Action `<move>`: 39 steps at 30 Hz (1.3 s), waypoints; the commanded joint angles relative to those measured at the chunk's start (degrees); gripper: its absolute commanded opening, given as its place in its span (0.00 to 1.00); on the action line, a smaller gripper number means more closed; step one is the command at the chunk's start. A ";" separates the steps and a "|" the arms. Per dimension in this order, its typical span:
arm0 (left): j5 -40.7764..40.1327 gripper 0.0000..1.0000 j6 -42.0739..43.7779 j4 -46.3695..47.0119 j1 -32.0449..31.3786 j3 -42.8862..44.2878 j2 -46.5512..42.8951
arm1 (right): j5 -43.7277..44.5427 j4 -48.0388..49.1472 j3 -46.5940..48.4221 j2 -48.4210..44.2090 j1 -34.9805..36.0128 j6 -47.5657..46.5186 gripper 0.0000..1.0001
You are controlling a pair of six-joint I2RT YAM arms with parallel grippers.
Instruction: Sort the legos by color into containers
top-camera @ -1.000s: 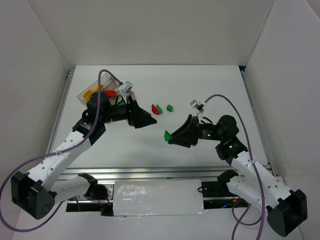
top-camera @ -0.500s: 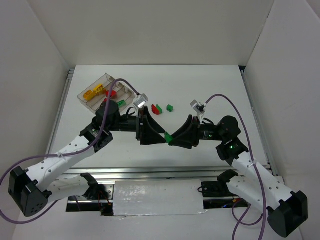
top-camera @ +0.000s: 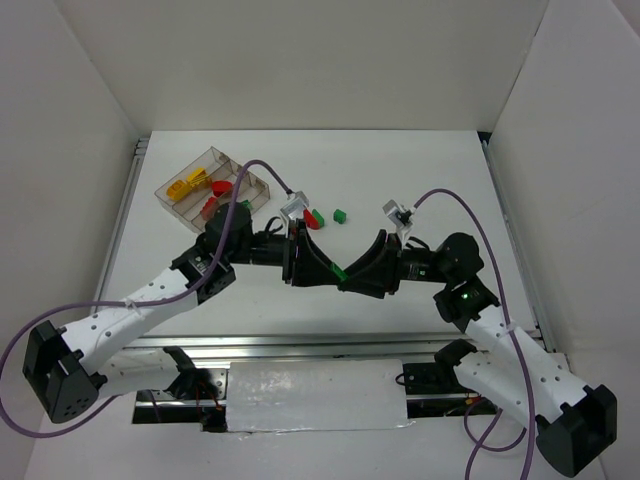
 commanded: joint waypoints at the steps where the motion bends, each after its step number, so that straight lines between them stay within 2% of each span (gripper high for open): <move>1: 1.70 0.40 0.28 3.77 -1.54 3.67 0.72 | 2.61 0.09 2.55 -0.02 0.34 -1.60 0.01; 5: 0.73 0.10 1.16 2.28 -1.54 4.64 1.08 | 2.88 -0.79 2.12 -0.46 0.34 -2.83 0.03; 7: -0.14 0.00 1.95 0.70 -1.45 5.34 0.99 | 3.14 -1.67 1.94 -0.81 0.25 -3.44 0.05; 8: -0.23 0.00 2.21 0.35 -1.45 5.60 0.73 | 3.23 -1.76 1.59 -0.90 0.34 -4.05 0.07; 10: -1.54 0.00 3.44 -1.66 -1.54 6.48 0.46 | 2.88 -1.15 1.15 -1.08 0.25 -4.32 0.40; 11: -2.77 0.00 4.31 -3.33 -1.45 7.01 0.11 | 3.31 -1.41 0.71 -1.25 0.25 -4.41 0.65; 12: -4.61 0.00 6.59 -5.70 -0.93 7.80 -0.15 | 4.19 -2.37 0.80 -1.86 0.08 -5.11 0.99; 13: -9.59 0.00 8.00 -11.03 -0.40 9.54 -0.67 | 6.89 -5.59 1.06 -2.30 0.08 -5.99 1.00; 16: -16.47 0.00 10.47 -19.22 5.12 11.58 -1.29 | 13.65 -11.59 1.24 -3.80 0.25 -9.33 1.00; 19: -23.41 0.00 10.04 -24.24 14.00 13.24 -0.34 | 21.82 -17.04 1.41 -4.15 0.25 -11.35 1.00; 22: -39.82 0.00 9.43 -32.86 18.58 16.76 3.08 | 28.43 -20.30 1.59 -3.36 0.08 -10.48 1.00; 23: -48.49 0.00 8.20 -35.84 19.28 17.64 4.32 | 29.15 -20.57 1.50 -2.84 0.08 -10.04 1.00; 28: -68.32 0.00 3.36 -37.37 23.42 21.42 15.28 | 30.65 -21.10 1.24 -1.60 0.25 -8.81 1.00; 33: -77.04 0.00 1.43 -39.37 26.93 30.29 30.30 | 30.74 -21.97 0.27 -2.92 0.34 -8.81 1.00; 39: -78.72 0.03 0.11 -38.06 28.35 36.79 43.14 | 31.18 -24.26 -0.70 -4.59 0.34 -9.16 1.00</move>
